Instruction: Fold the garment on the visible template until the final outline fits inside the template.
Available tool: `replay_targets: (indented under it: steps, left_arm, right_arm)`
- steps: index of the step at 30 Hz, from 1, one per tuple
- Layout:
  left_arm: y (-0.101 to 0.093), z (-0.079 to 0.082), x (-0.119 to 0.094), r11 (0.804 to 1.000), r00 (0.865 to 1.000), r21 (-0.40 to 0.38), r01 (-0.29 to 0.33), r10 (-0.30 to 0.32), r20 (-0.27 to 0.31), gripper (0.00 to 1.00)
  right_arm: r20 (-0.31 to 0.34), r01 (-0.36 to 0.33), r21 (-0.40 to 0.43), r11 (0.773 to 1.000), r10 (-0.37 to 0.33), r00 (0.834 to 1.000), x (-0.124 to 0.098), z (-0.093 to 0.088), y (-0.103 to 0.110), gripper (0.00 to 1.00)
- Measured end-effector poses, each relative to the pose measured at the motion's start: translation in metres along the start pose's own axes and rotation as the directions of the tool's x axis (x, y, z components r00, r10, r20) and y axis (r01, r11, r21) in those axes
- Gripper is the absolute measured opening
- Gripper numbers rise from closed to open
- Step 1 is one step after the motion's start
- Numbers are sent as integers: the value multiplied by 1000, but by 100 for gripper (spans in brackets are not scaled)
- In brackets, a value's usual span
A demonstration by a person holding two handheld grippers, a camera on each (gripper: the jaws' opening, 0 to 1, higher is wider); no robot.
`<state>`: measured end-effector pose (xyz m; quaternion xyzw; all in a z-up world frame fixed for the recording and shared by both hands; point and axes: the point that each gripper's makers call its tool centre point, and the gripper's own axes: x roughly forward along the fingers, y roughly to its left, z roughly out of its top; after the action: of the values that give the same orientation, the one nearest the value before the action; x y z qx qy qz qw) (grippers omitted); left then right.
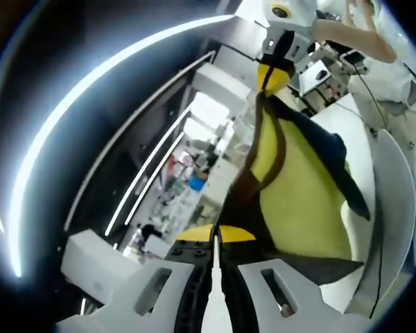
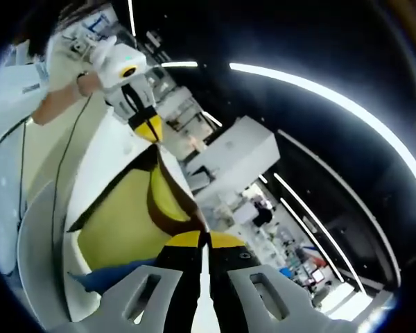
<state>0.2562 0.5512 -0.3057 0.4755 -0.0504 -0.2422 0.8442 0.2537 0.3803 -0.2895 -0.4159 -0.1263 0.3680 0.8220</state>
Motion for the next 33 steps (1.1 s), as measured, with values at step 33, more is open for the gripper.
replay_targets:
  steps: [33]
  left_arm:
    - [-64,-42,39,958,969,-191,216,-234,-75,0]
  right_arm:
    - [-20,-175,219,960,184,983,19,-55,56,3]
